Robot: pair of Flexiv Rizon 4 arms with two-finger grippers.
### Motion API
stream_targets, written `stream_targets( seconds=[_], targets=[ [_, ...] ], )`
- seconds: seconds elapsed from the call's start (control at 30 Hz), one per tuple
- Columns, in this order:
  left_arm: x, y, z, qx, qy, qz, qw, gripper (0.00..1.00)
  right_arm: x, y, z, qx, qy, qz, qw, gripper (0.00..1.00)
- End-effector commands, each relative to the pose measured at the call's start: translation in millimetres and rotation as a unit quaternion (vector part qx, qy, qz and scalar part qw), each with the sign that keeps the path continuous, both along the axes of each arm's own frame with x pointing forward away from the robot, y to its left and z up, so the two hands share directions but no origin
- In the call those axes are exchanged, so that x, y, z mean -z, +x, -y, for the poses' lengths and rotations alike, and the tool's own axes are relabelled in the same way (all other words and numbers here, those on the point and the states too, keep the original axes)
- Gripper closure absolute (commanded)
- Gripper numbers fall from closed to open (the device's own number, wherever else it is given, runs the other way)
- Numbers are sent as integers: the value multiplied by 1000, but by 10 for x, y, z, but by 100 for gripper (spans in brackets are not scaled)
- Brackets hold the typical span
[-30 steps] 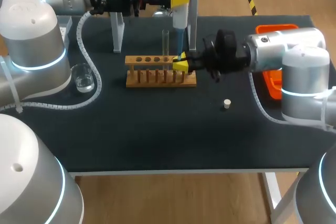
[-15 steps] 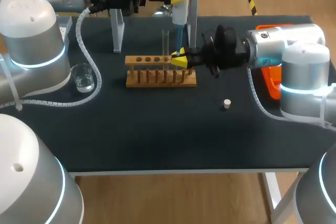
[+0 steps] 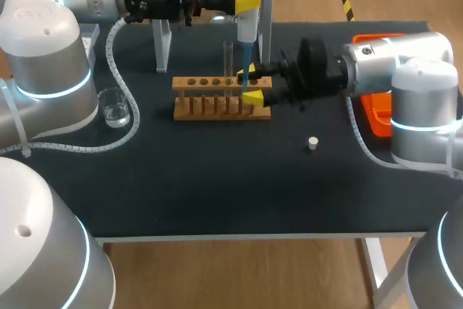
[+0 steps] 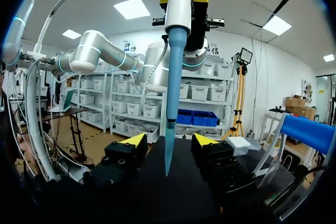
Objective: Invert the test tube, pick up the pipette, mount the tip to pipette, aspirate from beaker and dispense into the tube, eject the tip, return the pipette, and cap with the stopper.
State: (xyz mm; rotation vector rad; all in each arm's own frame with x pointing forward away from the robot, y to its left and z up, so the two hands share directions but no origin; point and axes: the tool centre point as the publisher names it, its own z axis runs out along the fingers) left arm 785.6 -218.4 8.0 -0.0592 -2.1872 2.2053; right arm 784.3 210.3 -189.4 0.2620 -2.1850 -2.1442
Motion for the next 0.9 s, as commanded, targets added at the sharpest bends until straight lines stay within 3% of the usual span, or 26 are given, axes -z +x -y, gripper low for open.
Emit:
stream_targets(
  seconds=[0.03, 0.7, 0.9],
  targets=[
    [-5, 0, -8, 0, 0, 0, 1000, 100, 62, -52, 162, 5, -11, -1, 1000, 0],
    [-5, 0, -8, 0, 0, 0, 1000, 100, 439, -168, 928, 34, -69, 0, 997, 0],
    [-5, 0, -8, 0, 0, 0, 1000, 100, 439, -168, 928, 34, -69, 0, 997, 0]
  ],
)
